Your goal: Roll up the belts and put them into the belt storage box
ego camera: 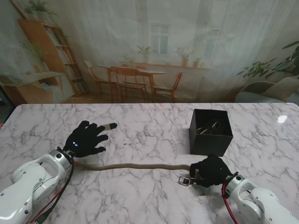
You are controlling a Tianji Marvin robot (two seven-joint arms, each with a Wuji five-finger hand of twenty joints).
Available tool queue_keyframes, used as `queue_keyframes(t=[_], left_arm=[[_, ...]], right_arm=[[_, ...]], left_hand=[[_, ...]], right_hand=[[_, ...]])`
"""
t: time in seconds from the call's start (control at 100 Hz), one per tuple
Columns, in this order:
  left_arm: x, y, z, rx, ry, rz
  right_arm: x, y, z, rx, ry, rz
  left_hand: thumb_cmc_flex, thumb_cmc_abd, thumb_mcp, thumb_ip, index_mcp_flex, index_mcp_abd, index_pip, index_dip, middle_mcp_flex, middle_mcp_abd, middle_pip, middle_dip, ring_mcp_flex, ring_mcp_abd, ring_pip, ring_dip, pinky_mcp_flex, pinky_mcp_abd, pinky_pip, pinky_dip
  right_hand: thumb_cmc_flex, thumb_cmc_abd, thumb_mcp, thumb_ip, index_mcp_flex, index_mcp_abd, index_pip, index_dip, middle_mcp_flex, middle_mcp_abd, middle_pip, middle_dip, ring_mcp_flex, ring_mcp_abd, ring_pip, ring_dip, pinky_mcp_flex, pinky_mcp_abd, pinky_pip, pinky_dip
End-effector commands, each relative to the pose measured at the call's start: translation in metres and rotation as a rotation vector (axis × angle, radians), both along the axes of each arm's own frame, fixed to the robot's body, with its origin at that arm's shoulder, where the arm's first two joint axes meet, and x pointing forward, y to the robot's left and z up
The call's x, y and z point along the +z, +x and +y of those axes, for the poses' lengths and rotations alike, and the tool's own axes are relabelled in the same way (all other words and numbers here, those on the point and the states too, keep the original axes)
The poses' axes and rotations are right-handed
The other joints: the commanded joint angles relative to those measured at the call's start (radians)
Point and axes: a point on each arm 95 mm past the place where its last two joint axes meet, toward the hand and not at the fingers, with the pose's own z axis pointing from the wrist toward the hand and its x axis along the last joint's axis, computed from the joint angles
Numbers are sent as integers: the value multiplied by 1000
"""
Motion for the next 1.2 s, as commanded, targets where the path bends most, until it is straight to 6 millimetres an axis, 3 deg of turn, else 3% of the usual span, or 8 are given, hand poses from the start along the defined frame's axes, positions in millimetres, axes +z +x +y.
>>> queue_keyframes(t=[0.0,0.03,0.07,0.24,0.42,0.65,0.78,1.19], left_arm=[[-2,0,-1,1,1,13],[-2,0,-2,1,0,13],[-2,0,-2,1,-1,13],[-2,0,-2,1,-5,14],[-3,0,-2,0,-9,16],[-3,0,-2,1,-16,14],[-3,0,-2,0,-18,15],[-3,1,-2,-1,-20,16]], right_arm=[[-3,0,1,3,1,2],[-3,0,1,4,0,1],[-4,0,1,5,-3,-1],[-5,0,2,-4,14,-13],[-6,0,4,-18,27,-7],[-7,0,6,-17,39,1],[-7,0,6,-16,31,16],[6,-5,-5,-18,-96,-68]], left_hand=[[3,45,-24,4,20,32,5,-1,11,25,-12,15,-3,24,-21,1,-13,36,-26,15],[4,46,-23,4,19,32,5,-1,12,25,-11,15,-2,23,-21,1,-12,34,-26,15],[4,45,-23,4,19,32,5,-1,11,28,-11,15,-3,23,-21,1,-12,35,-26,14],[5,45,-24,4,15,35,3,-3,12,26,-10,16,-2,24,-19,2,-11,36,-26,14],[6,44,-24,4,9,39,-1,-5,12,29,-10,16,-3,26,-18,3,-10,36,-26,13],[8,44,-23,4,1,42,-7,-8,12,28,-8,17,-2,27,-16,4,-9,34,-26,12],[7,44,-24,4,-2,44,-9,-10,12,29,-8,17,-3,26,-16,4,-9,33,-26,10],[4,47,-24,4,0,43,-8,-10,13,27,-7,17,-2,25,-16,4,-11,35,-25,9]], right_hand=[[23,32,94,42,-62,57,-121,-61,89,-56,67,18,42,-45,42,28,11,-15,28,-9],[1,47,125,117,-94,84,-255,2,103,-55,73,20,56,-47,42,39,17,-12,36,-19],[-6,49,144,146,-166,96,-316,16,109,-49,91,31,76,-49,53,47,25,-9,41,-21],[15,39,192,161,-413,123,-335,25,111,-5,206,73,166,-28,116,83,57,13,59,-22],[59,69,212,179,-505,110,-306,22,113,42,304,95,242,19,183,114,71,43,65,-25],[124,155,214,195,-446,-69,-297,19,111,84,416,131,277,61,238,134,68,79,67,-26],[88,142,195,194,-403,40,-288,26,109,75,423,128,267,56,239,133,59,79,69,-23],[-71,147,61,181,-215,104,-299,36,36,54,130,30,185,90,198,144,5,72,57,1]])
